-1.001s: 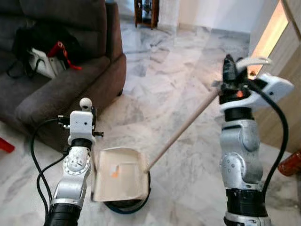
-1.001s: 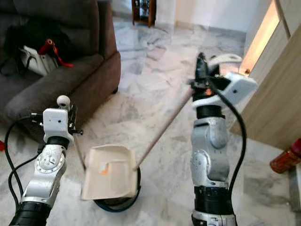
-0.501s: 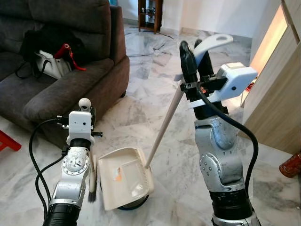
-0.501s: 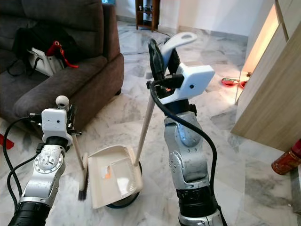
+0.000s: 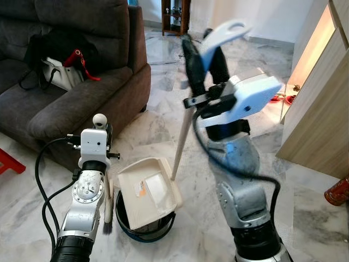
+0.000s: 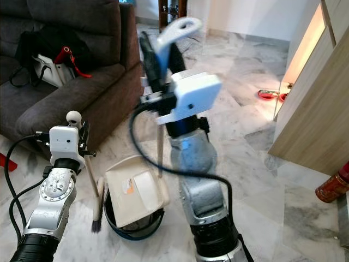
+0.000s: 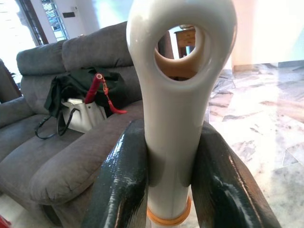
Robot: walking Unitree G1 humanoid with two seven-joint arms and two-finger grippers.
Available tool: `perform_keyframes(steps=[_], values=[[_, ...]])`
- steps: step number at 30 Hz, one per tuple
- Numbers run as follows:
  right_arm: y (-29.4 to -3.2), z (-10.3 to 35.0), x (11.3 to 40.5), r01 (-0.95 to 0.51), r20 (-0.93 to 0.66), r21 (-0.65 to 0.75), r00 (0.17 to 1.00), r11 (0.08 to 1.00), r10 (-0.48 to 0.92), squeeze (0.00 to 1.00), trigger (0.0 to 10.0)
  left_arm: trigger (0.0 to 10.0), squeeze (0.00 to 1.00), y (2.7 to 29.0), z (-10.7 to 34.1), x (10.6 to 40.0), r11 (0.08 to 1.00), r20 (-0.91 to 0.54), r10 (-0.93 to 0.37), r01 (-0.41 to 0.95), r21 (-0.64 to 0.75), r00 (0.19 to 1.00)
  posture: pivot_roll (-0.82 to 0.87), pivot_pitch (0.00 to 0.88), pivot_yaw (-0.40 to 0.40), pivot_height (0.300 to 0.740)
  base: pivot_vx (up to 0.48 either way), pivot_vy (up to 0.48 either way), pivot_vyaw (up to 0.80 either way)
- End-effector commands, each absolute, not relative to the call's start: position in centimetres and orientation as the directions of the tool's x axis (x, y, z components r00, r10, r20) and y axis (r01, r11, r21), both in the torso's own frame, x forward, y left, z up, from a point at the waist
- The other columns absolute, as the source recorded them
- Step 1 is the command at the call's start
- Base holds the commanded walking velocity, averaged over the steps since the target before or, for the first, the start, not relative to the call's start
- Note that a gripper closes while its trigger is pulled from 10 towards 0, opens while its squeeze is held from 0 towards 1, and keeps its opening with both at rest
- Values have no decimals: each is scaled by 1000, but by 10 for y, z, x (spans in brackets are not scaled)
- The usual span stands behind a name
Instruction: Sweep floor
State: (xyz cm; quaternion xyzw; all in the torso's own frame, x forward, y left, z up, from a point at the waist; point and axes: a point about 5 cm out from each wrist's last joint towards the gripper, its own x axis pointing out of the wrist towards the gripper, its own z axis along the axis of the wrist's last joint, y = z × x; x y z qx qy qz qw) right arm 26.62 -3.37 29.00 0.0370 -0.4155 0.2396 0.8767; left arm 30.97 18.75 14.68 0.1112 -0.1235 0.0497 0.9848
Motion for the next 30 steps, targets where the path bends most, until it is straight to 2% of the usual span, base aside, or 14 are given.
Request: perform_keyframes(steps=[1,7,8,11,19,24,30], values=[[-29,311,249,-468,821,-166,421,868,385,0,10000,10000,0,185,157,310,969,305,44,-115,219,951,138,65,2,740,0,0,0],[-16,310,239,-540,810,-237,349,807,471,0,10000,10000,0,182,156,309,966,309,23,-101,239,951,143,68,1,740,0,0,0],[-11,310,234,-529,799,-312,303,789,520,0,10000,10000,0,182,155,310,966,308,21,-98,239,951,142,68,1,740,0,0,0],[-6,308,230,-517,782,-385,258,765,568,0,10000,10000,0,181,155,310,967,306,15,-93,239,952,140,68,3,740,0,0,0],[3,307,223,-505,751,-477,190,719,632,0,10000,10000,0,180,155,310,966,307,9,-87,243,952,145,70,3,740,0,0,0],[6,312,221,-511,767,-469,169,721,619,0,10000,10000,0,181,155,310,966,309,8,-88,245,951,153,72,2,740,0,0,0],[12,315,215,-462,753,-539,112,705,649,0,10000,10000,0,182,156,310,965,312,9,-90,246,950,159,75,0,740,0,0,0]])
